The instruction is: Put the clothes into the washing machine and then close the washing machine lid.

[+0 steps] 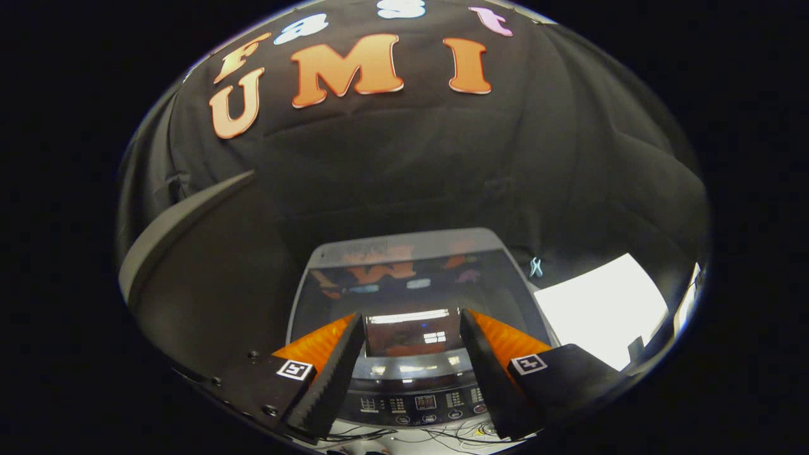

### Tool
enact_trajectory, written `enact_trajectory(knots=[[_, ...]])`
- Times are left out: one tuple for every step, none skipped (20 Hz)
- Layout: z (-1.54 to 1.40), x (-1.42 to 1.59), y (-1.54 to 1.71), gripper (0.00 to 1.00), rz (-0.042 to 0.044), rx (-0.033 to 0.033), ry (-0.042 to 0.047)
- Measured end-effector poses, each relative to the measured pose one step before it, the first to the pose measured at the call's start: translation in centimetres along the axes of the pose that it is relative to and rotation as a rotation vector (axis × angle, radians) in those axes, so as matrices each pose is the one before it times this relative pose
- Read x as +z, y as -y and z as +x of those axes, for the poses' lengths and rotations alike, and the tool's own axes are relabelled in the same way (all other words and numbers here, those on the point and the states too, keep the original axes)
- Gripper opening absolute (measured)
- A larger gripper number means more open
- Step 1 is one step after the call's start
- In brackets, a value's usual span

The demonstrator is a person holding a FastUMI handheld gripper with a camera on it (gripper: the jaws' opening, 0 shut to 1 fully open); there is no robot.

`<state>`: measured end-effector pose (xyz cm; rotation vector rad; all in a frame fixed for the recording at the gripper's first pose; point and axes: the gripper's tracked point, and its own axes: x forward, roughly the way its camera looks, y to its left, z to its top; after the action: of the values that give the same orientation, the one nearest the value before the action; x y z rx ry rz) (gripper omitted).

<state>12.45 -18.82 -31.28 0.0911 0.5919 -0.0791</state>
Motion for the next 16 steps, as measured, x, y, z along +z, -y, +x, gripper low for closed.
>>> enact_trajectory(knots=[[-0.891, 2.234, -0.602, 0.98, 0.00651, 0.00937, 0.04015], [-0.951, 2.332, -0.441, 0.98, 0.00117, 0.00813, 0.03618], [-1.118, 2.337, -0.542, 0.98, -0.00810, 0.00699, 0.03892], [-1.144, 2.610, -0.524, 0.98, -0.01348, 0.00437, 0.04171], [-0.993, 2.791, -0.751, 0.98, -0.01456, 0.00248, 0.04735], [-1.047, 2.880, -0.718, 0.98, -0.01292, 0.00162, 0.04431], [-1.004, 2.627, -0.646, 0.98, -0.01011, 0.00255, 0.03856], [-0.854, 2.553, -0.738, 0.98, -0.01363, 0.00313, 0.04048], [-1.014, 2.614, -0.546, 0.97, -0.01377, 0.00326, 0.04225], [-0.847, 2.647, -0.787, 0.98, -0.01816, 0.00969, 0.04609], [-0.848, 2.277, -1.114, 0.98, -0.01880, 0.00644, 0.04604], [-0.640, 2.160, -0.820, 0.98, -0.01973, 0.00520, 0.03898], [-0.311, 1.915, -0.485, 0.98, -0.02693, -0.00458, 0.03045], [-0.190, 1.274, -0.070, 0.98, -0.02460, -0.00846, 0.02213], [-0.289, 0.976, -0.327, 0.98, -0.01359, -0.00163, 0.01396], [-0.153, 0.733, -0.307, 0.98, -0.00211, -0.00029, 0.01558]])
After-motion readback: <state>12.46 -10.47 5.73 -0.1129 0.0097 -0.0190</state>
